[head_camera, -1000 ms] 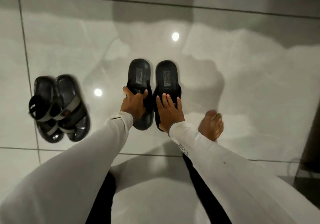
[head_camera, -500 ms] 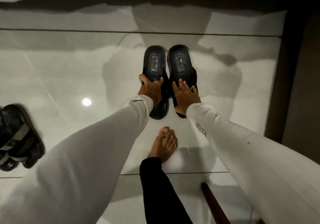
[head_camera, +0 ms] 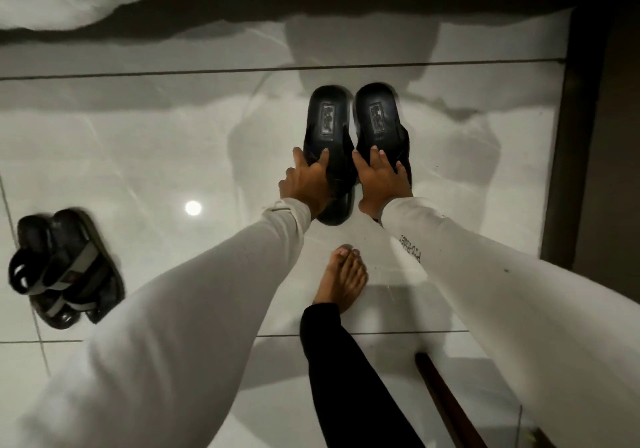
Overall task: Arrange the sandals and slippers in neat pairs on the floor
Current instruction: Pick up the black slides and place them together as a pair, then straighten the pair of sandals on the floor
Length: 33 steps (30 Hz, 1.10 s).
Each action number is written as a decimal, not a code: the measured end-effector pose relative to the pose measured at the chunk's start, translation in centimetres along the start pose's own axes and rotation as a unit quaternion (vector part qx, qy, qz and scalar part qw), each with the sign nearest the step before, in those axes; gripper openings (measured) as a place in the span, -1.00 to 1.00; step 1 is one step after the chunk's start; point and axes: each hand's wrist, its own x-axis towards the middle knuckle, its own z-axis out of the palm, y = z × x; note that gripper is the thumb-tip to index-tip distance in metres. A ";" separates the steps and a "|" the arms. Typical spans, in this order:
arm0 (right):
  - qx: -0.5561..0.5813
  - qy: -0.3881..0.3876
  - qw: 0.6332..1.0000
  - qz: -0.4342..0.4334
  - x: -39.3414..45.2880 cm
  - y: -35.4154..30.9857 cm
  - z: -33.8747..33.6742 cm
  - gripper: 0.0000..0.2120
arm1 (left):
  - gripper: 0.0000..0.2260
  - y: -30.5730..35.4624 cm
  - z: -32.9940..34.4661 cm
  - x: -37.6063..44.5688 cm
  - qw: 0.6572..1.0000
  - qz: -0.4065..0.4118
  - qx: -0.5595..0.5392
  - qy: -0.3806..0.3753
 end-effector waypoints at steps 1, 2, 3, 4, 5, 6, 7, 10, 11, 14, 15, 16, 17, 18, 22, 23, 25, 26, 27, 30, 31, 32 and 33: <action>-0.008 0.002 1.000 0.001 -0.3 -0.9 -0.2 -0.14 | -0.44 -0.9 0.0 -0.8 1.000 -0.003 0.010 0.005; -0.018 0.002 1.000 0.001 -0.6 -2.0 -0.2 -0.11 | -0.42 -2.1 0.0 -1.6 1.000 -0.010 0.016 0.009; -0.029 -0.002 1.000 0.000 -0.9 -3.0 -0.2 -0.09 | -0.39 -3.3 0.3 -2.4 0.999 -0.016 0.034 0.012; -0.039 -0.008 0.999 -0.004 -1.1 -4.4 0.1 -0.07 | -0.36 -5.0 0.4 -3.3 0.998 -0.025 0.047 0.013; -0.049 -0.013 0.999 -0.009 -1.4 -5.9 0.4 -0.07 | -0.33 -6.9 0.7 -3.9 0.997 -0.029 0.068 0.009; -0.058 -0.016 0.998 -0.015 -1.7 -7.6 1.0 -0.08 | -0.32 -8.9 0.7 -4.6 0.996 -0.034 0.081 0.001; -0.064 -0.018 0.998 -0.021 -1.9 -9.4 1.6 -0.09 | -0.31 -11.2 0.7 -5.3 0.996 -0.038 0.078 0.000; -0.071 -0.028 0.997 -0.032 -2.7 -15.1 4.4 -0.10 | -0.31 -18.0 0.9 -7.9 0.995 -0.051 0.084 0.008; -0.074 -0.036 0.996 -0.040 -3.0 -17.4 5.7 -0.10 | -0.31 -20.6 1.0 -8.8 0.995 -0.058 0.083 0.011; -0.074 -0.049 0.994 -0.062 -3.7 -25.2 10.3 -0.11 | -0.27 -29.4 0.5 -11.8 0.992 -0.072 0.098 0.031; -0.074 -0.050 0.993 -0.072 -3.9 -28.3 12.1 -0.11 | -0.26 -32.8 0.2 -12.9 0.990 -0.079 0.108 0.040; -0.069 -0.049 0.993 -0.082 -4.1 -31.4 13.8 -0.10 | -0.25 -36.3 -0.3 -14.0 0.988 -0.087 0.116 0.049; -0.062 -0.045 0.993 -0.089 -4.4 -34.8 15.6 -0.08 | -0.24 -39.8 -0.9 -15.2 0.986 -0.096 0.123 0.058; -0.053 -0.037 0.993 -0.096 -4.7 -37.6 16.9 -0.06 | -0.24 -42.9 -1.2 -16.3 0.984 -0.103 0.127 0.065; -0.037 0.015 0.992 -0.117 -5.7 -49.9 21.1 -0.06 | -0.20 -54.8 -1.6 -20.7 0.982 -0.147 0.101 0.063; -0.036 0.023 0.993 -0.111 -5.6 -52.0 21.7 -0.07 | -0.18 -56.8 -1.5 -21.3 0.983 -0.153 0.086 0.055; -0.035 0.017 0.995 -0.092 -4.7 -55.7 22.9 -0.06 | -0.12 -60.2 -1.4 -21.2 0.984 -0.158 0.084 0.019; -0.037 0.013 0.996 -0.082 -4.1 -56.9 23.5 -0.05 | -0.08 -61.3 -1.4 -20.9 0.983 -0.155 0.101 -0.003; -0.049 0.015 0.996 -0.076 -3.4 -57.7 24.0 -0.04 | -0.05 -61.9 -1.4 -20.6 0.982 -0.147 0.118 -0.026; -0.120 0.040 0.990 -0.065 -2.2 -57.7 25.0 0.02 | -0.08 -61.9 0.2 -19.2 0.980 -0.101 0.171 -0.025; -0.140 0.042 0.987 -0.062 -2.0 -57.2 25.1 0.05 | -0.11 -61.7 0.8 -18.8 0.978 -0.096 0.184 -0.021; -0.159 0.045 0.984 -0.062 -1.6 -56.8 25.0 0.07 | -0.12 -61.5 1.2 -18.2 0.977 -0.094 0.192 -0.014; -0.175 0.051 0.981 -0.063 -1.3 -56.5 24.8 0.10 | -0.11 -61.5 1.4 -17.9 0.976 -0.094 0.197 -0.008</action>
